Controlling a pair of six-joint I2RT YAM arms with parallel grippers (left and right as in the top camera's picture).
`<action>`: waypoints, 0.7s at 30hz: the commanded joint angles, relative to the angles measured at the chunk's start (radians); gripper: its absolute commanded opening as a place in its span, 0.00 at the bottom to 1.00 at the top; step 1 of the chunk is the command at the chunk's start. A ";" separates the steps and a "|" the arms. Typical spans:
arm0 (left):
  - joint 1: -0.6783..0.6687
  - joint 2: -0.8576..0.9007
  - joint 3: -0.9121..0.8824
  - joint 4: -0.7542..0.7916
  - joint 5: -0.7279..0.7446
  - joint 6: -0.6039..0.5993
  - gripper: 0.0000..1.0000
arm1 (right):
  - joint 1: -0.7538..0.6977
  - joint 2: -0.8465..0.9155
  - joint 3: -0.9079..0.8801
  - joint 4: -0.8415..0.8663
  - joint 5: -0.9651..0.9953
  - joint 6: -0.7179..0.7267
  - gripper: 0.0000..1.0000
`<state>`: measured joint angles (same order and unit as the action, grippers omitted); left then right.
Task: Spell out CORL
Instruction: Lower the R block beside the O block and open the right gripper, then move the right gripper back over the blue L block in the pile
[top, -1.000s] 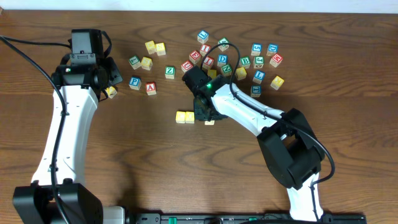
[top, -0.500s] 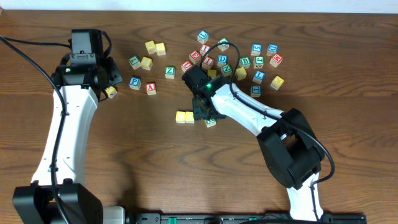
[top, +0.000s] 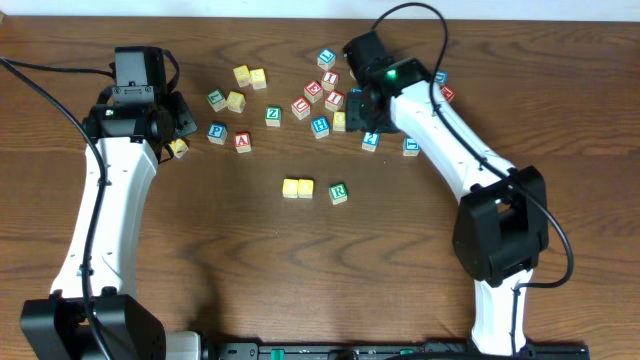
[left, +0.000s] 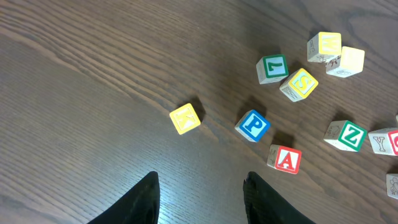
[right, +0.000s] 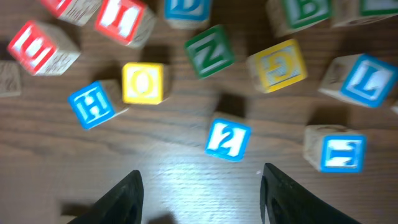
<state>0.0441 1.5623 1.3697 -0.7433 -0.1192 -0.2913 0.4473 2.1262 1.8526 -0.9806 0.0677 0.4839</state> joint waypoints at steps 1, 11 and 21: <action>0.003 0.009 0.009 0.001 -0.016 -0.002 0.43 | -0.032 0.000 0.011 0.003 0.008 -0.022 0.56; 0.003 0.009 0.009 0.001 -0.016 -0.002 0.43 | -0.119 0.001 0.011 -0.003 0.009 -0.076 0.57; 0.003 0.009 0.009 0.001 -0.016 -0.002 0.43 | -0.215 0.027 -0.061 0.053 0.062 0.061 0.53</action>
<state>0.0444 1.5627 1.3697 -0.7433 -0.1192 -0.2913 0.2577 2.1277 1.8225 -0.9447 0.1078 0.5117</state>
